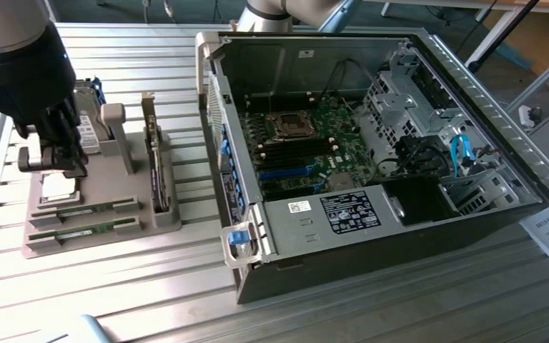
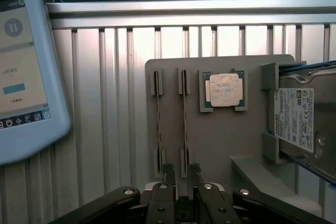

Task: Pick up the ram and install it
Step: 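Pick up the ram and move it above insertion slot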

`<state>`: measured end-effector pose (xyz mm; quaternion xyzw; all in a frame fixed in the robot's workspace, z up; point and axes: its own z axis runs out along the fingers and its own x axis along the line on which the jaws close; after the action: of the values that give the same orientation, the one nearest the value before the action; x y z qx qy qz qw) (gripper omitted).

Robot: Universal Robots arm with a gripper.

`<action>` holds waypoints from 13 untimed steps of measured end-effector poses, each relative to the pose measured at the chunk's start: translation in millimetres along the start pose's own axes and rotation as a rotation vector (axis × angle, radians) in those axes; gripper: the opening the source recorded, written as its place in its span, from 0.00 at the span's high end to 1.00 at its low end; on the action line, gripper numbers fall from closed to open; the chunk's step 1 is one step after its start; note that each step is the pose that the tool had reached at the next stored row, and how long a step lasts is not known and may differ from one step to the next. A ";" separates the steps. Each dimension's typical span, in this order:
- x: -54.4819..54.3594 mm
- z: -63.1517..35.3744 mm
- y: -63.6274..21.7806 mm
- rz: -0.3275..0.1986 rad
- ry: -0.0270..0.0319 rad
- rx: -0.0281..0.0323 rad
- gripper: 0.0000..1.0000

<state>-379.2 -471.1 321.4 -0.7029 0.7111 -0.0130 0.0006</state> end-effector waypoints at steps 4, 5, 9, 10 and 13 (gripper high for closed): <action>0.0 7.9 2.6 0.000 0.0000 0.0000 0.76; 0.0 10.1 3.4 0.000 0.0000 0.0000 0.76; 0.1 17.2 5.8 0.000 0.0000 -0.0001 0.76; 0.2 17.7 5.9 0.000 0.0001 -0.0002 0.76; 0.1 17.9 5.9 0.000 0.0007 0.0000 0.76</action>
<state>-384.8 -471.4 303.5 -0.7029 0.7111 -0.0132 0.0003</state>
